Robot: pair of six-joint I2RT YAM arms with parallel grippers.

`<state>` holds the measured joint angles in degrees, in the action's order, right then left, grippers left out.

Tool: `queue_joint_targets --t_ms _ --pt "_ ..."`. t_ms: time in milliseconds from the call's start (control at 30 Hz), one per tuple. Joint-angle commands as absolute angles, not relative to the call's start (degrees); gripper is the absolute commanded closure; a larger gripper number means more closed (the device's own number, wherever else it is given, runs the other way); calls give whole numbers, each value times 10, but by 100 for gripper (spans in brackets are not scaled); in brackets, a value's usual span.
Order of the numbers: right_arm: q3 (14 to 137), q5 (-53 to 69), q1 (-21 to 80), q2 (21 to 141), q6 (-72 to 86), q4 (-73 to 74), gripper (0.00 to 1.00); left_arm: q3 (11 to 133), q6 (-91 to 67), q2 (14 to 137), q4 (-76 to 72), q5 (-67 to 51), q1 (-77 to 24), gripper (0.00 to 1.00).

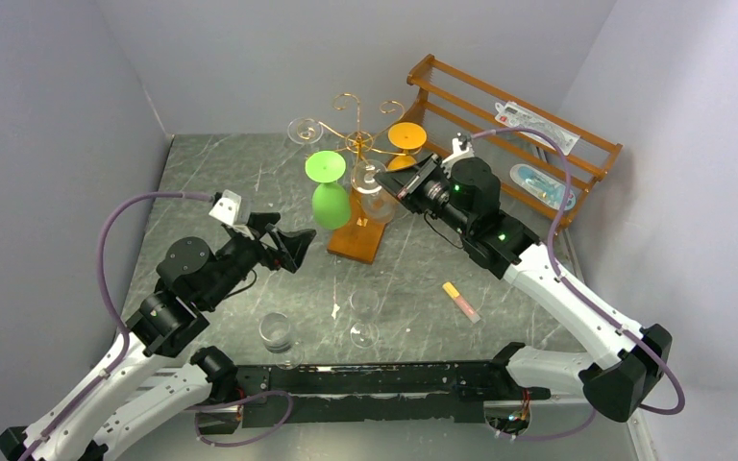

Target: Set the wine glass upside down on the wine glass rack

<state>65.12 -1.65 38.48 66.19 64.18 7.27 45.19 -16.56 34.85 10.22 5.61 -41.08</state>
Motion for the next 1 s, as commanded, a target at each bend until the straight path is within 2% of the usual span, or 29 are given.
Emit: queue_joint_targets --t_ms 0,200,400,567,700,967 --pt "648 -52 378 646 633 63 100 468 -169 342 118 68 -412 6" --pt "641 -68 377 648 630 57 100 465 -170 343 119 69 -413 6" --pt "637 -82 376 644 633 62 93 466 -169 341 122 72 -413 6" --pt "639 -87 377 640 632 72 78 472 -156 341 135 79 -413 6" --pt "644 -95 376 634 629 93 71 490 -133 338 167 114 -413 5" --pt "641 -113 377 599 614 126 56 513 -123 336 210 112 -413 4"
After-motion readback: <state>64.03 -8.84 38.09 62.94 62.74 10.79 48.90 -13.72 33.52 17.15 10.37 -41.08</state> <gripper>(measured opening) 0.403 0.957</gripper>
